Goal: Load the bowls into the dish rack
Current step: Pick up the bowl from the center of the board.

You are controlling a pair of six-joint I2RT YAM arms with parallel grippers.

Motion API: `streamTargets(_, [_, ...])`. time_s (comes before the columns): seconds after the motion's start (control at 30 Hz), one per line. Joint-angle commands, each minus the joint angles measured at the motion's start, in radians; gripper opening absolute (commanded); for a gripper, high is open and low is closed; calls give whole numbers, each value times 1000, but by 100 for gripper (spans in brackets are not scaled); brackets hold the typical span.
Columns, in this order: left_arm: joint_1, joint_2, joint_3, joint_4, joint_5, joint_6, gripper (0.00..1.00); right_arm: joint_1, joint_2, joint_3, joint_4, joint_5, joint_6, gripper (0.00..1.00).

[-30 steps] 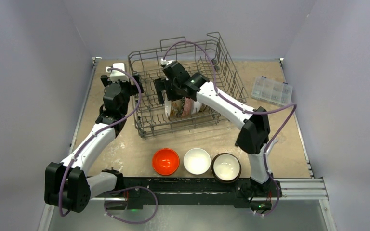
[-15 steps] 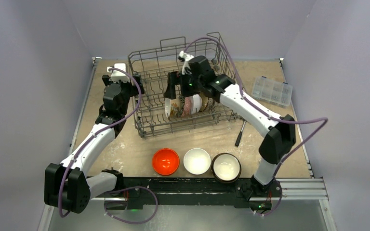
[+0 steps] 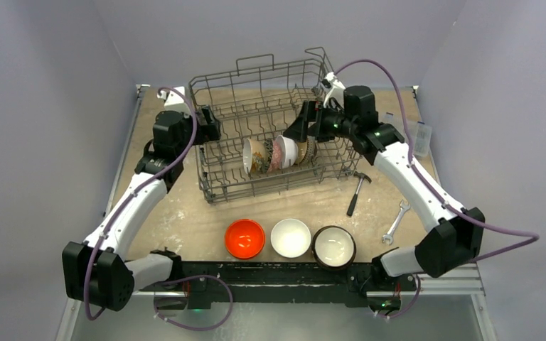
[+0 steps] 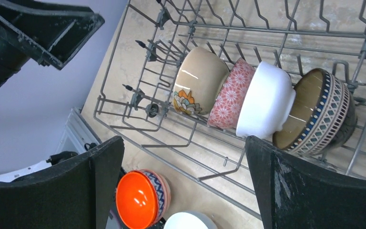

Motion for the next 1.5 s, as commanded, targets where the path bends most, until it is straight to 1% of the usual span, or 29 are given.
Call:
streamTargets(0.0, [3, -80, 35, -184, 138, -145, 99, -37, -68, -42, 29, -74, -29, 99])
streamTargets(0.1, [3, -153, 19, -204, 267, -189, 99, -51, -81, -48, 5, -92, -49, 99])
streamTargets(0.2, [1, -206, -1, -195, 437, -224, 99, -68, -88, -42, -19, -97, -73, 99])
streamTargets(0.3, [-41, -262, -26, -153, 549, -254, 99, -95, -94, -45, -23, -120, -79, 99])
streamTargets(0.47, [-169, -338, -69, -103, 583, -227, 99, -137, -110, -76, 12, -187, -63, 99])
streamTargets(0.6, [-260, -368, -165, 15, 622, -227, 99, -160, -115, -111, 27, -218, -51, 99])
streamTargets(0.73, [-359, -375, -238, 129, 632, -187, 99, -172, -114, -134, 27, -224, -43, 99])
streamTargets(0.83, [-455, -349, -280, 176, 630, -93, 99, -177, -118, -148, 33, -230, -36, 99])
streamTargets(0.97, [-579, -285, -329, 177, 644, 112, 99, -179, -112, -147, 15, -221, -43, 99])
streamTargets(1.07, [-715, -232, -337, 142, 624, 295, 99, -180, -108, -146, 2, -220, -52, 99])
streamTargets(1.2, [-861, -164, -323, 82, 505, 546, 99, -180, -110, -148, -6, -217, -58, 99])
streamTargets(1.3, [-950, -117, -308, 47, 419, 672, 98, -180, -110, -150, -12, -216, -66, 99])
streamTargets(1.37, [-1002, -77, -300, 9, 354, 753, 95, -181, -111, -151, -15, -214, -67, 99])
streamTargets(1.43, [-1054, -2, -270, -43, 280, 809, 89, -180, -112, -154, -15, -210, -67, 99])
streamTargets(1.47, [-1077, 31, -254, -66, 239, 822, 87, -180, -112, -153, -15, -210, -69, 99])
